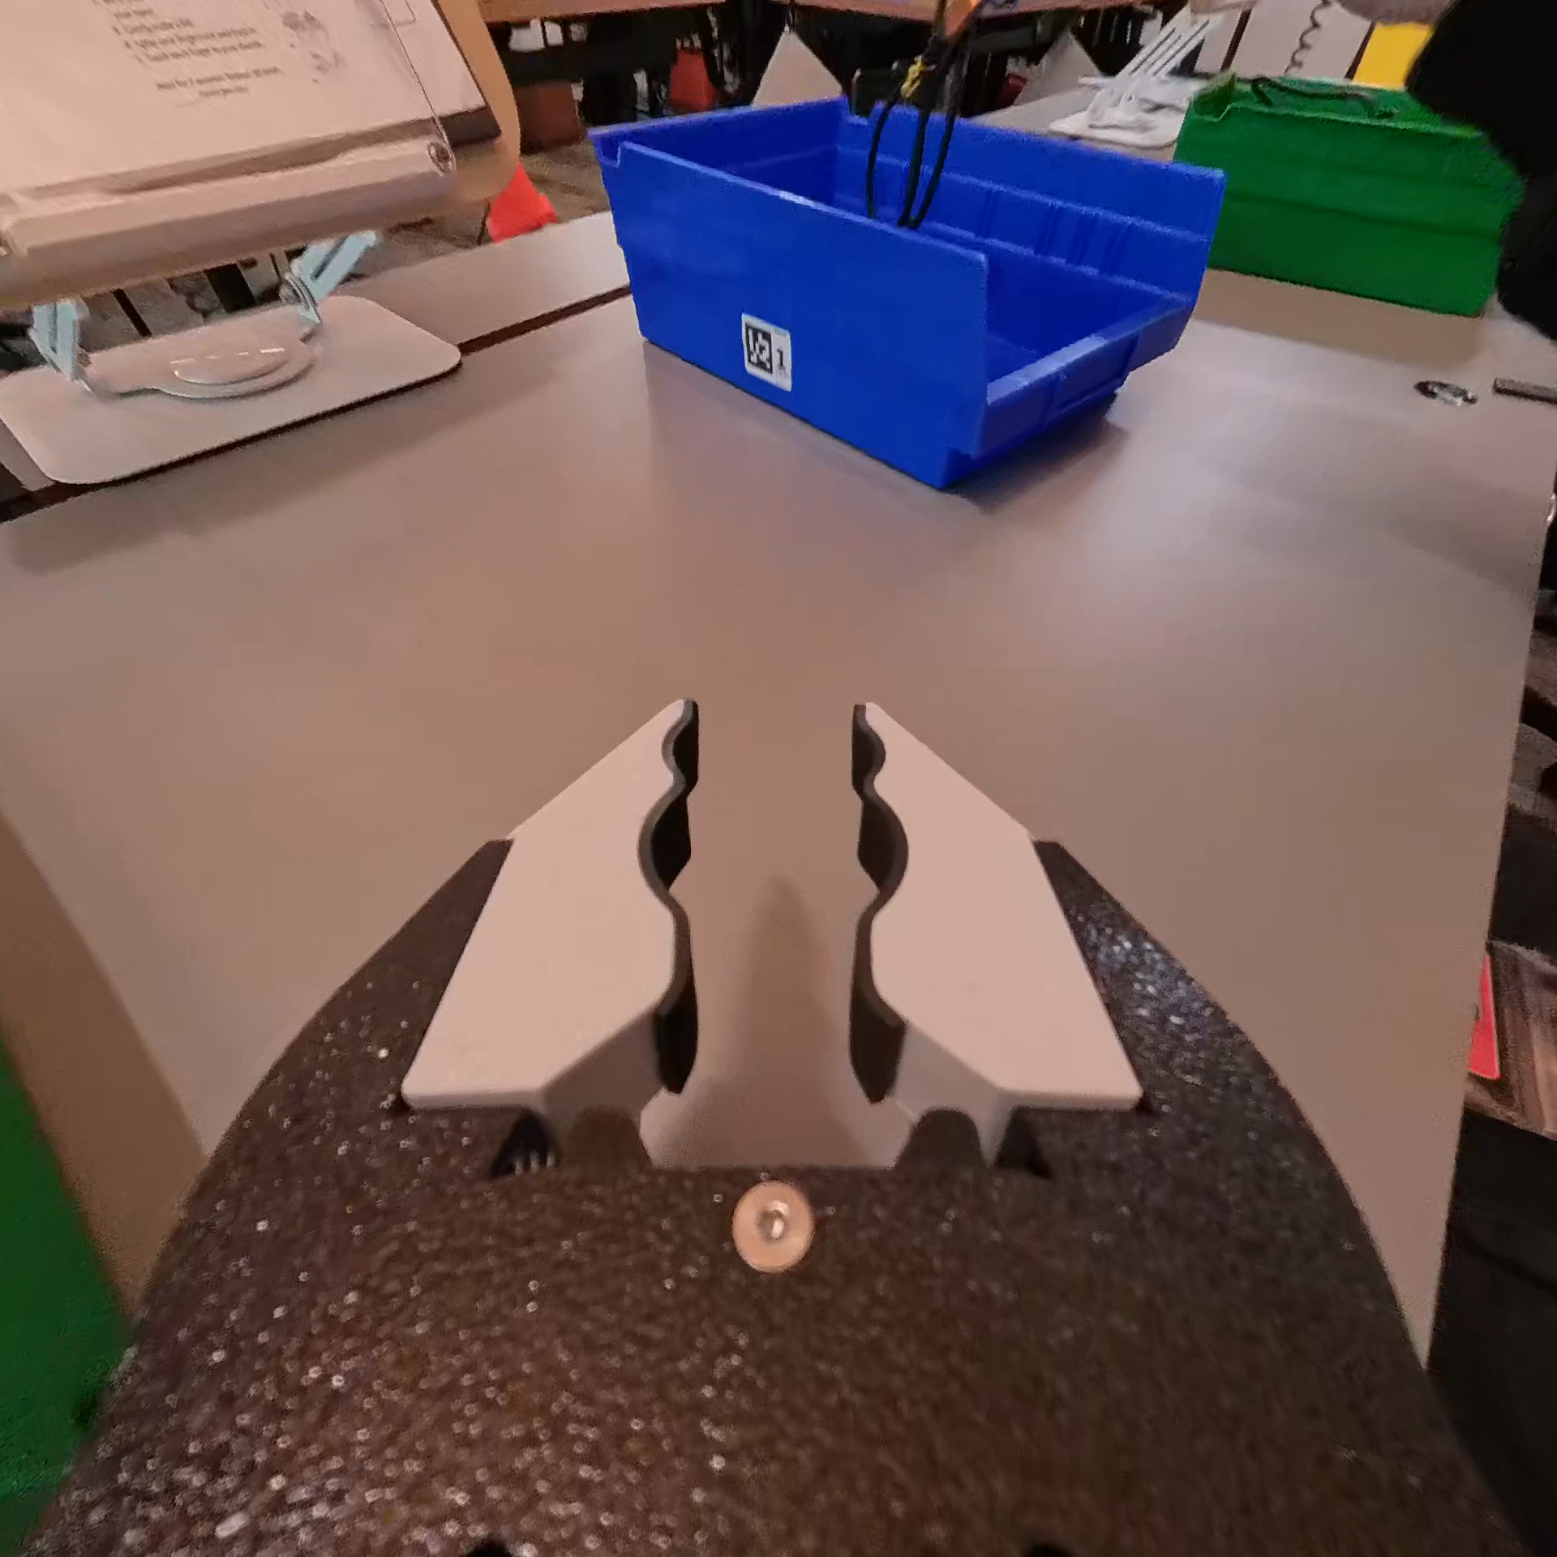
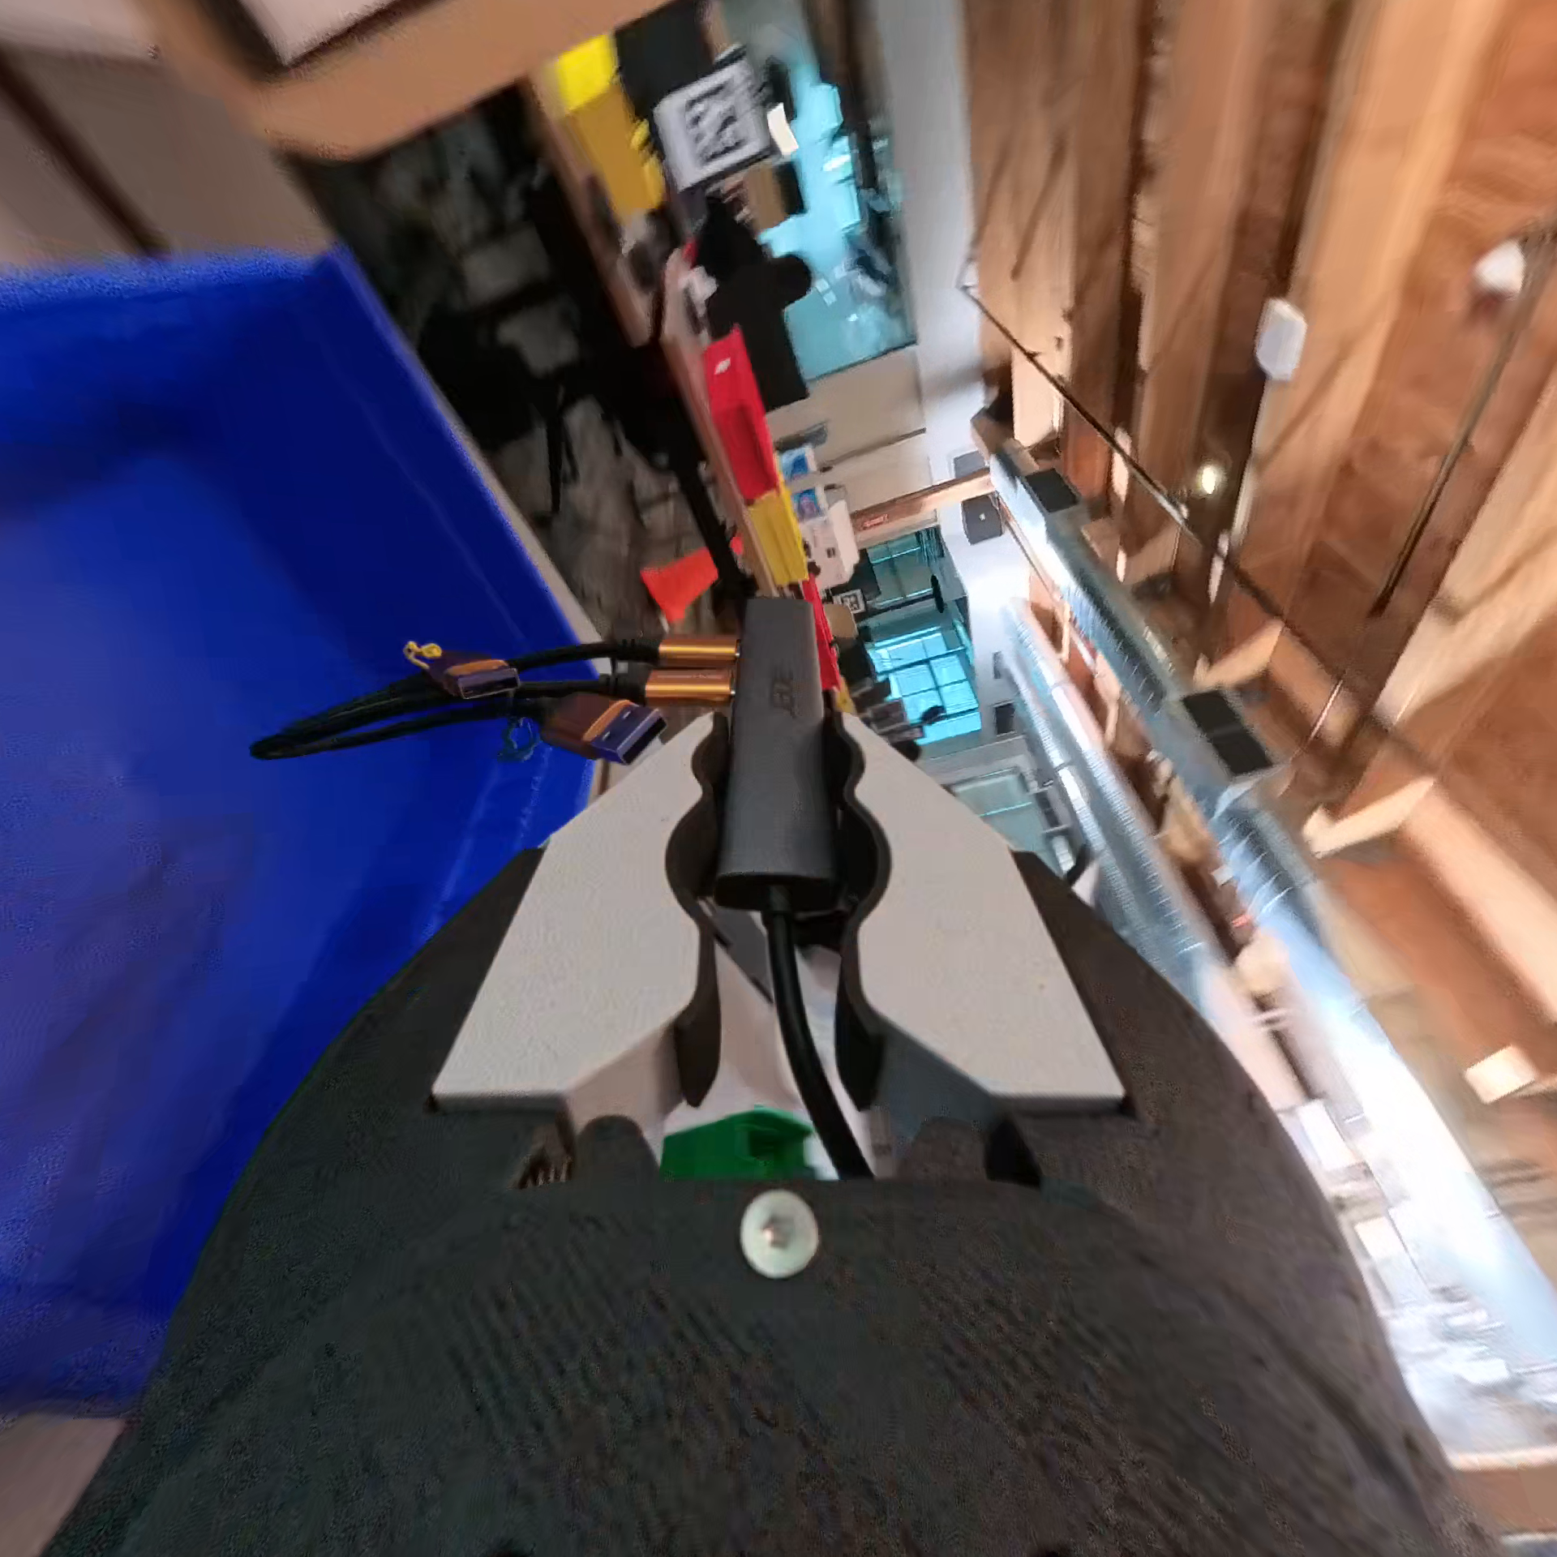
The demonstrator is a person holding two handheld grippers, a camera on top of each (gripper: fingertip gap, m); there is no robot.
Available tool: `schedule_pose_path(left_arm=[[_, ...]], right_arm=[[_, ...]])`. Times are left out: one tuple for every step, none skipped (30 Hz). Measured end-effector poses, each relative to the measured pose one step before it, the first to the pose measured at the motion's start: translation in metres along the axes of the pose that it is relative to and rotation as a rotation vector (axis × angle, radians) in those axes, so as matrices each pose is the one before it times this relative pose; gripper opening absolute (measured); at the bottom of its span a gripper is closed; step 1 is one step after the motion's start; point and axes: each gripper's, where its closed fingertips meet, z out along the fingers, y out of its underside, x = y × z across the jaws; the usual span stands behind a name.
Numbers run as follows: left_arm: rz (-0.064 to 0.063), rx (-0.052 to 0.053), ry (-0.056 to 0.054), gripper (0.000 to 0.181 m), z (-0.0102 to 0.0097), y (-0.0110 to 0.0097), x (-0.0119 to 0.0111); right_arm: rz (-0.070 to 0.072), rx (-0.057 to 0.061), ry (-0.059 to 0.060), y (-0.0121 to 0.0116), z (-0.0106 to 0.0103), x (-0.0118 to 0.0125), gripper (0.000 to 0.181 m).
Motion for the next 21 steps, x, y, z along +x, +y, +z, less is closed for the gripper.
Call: schedule_pose_path(left_arm=[[0.0005,-0.0113,0.0042,0.034,0.00129,0.00352,-0.00135],[0.0013,-0.0088,0.0047,0.034,0.00050,0.00246,-0.00108],[-0.0003,-0.0051,0.0032,0.034,-0.00026,0.00136,-0.00145],[-0.0055,0.0003,0.0015,0.034,-0.00066,0.00036,-0.00166],[-0.0112,0.0061,0.0036,0.034,-0.00085,-0.00057,-0.00140],[-0.0132,0.0102,0.0078,0.034,-0.00068,-0.00116,-0.00069],[-0.0113,0.0084,0.0085,0.034,-0.00065,-0.00090,-0.00048],[-0.0081,0.0024,0.0031,0.034,-0.00063,-0.00012,-0.00116],[-0.0047,-0.0016,-0.0026,0.034,-0.00091,0.00034,-0.00186],[-0.0020,0.0007,-0.0024,0.034,-0.00124,-0.00008,-0.00149],[-0.0028,0.0058,-0.0013,0.034,-0.00145,-0.00066,-0.00101],[-0.0056,0.0078,0.0004,0.033,-0.00163,-0.00084,-0.00046],[-0.0055,0.0050,0.0026,0.033,-0.00158,-0.00033,-0.00013],[-0.0025,0.0016,0.0007,0.033,-0.00158,0.00008,-0.00033],[0.0017,0.0003,-0.0020,0.033,-0.00153,0.00043,-0.00090],[0.0024,0.0009,-0.0041,0.033,-0.00136,0.00028,-0.00142],[-0.0025,0.0014,-0.0022,0.033,-0.00081,0.00029,-0.00144],[-0.0094,0.0009,0.0032,0.033,-0.00033,0.00011,-0.00079],[-0.0134,0.0017,0.0082,0.033,0.00005,-0.00004,0.00016],[-0.0134,0.0028,0.0091,0.033,0.00016,-0.00020,0.00050],[-0.0100,0.0012,0.0058,0.033,0.00030,0.00003,0.00048]], right_arm=[[-0.1125,-0.0190,-0.0282,-0.00386,0.01148,-0.01037,0.021],[-0.1052,-0.0054,-0.0192,-0.00547,0.00971,-0.00880,0.021],[-0.0860,-0.0076,-0.0075,-0.00505,0.00816,-0.00608,0.022],[-0.0603,-0.0114,-0.0036,-0.00457,0.00715,-0.00436,0.022],[-0.0509,-0.0088,-0.0064,-0.00461,0.00625,-0.00466,0.022],[-0.0395,-0.0138,-0.0064,-0.00369,0.00554,-0.00460,0.022],[-0.0237,-0.0083,-0.0073,-0.00454,0.00422,-0.00413,0.022],[-0.0103,-0.0007,-0.0058,-0.00538,0.00351,-0.00356,0.022],[-0.0116,-0.0011,-0.0151,-0.00498,0.00347,-0.00537,0.022],[-0.0346,-0.0043,-0.0324,-0.00475,0.00373,-0.00895,0.022],[-0.0797,0.0090,-0.0190,-0.00662,0.00267,-0.00822,0.022],[-0.1235,0.0110,0.0023,-0.00635,0.00136,-0.00614,0.022],[-0.1198,0.0131,0.0004,-0.00657,0.00048,-0.00599,0.023],[-0.0188,0.0580,-0.0570,-0.01049,-0.00208,-0.00900,0.022],[-0.0494,0.0456,-0.0542,-0.00696,-0.00273,-0.00993,0.022],[-0.0324,0.0069,-0.0401,-0.00226,-0.00234,-0.00672,0.027],[-0.0431,-0.0002,-0.0209,-0.00081,-0.00193,-0.00446,0.030],[-0.0303,0.0024,-0.0089,-0.00054,-0.00238,-0.00293,0.036],[0.0142,0.0179,-0.0127,-0.00247,-0.00334,-0.00232,0.041],[0.0475,0.0423,-0.0240,-0.00521,-0.00376,-0.00321,0.046],[0.0506,0.0441,-0.0260,-0.00410,-0.00370,-0.00339,0.049]])
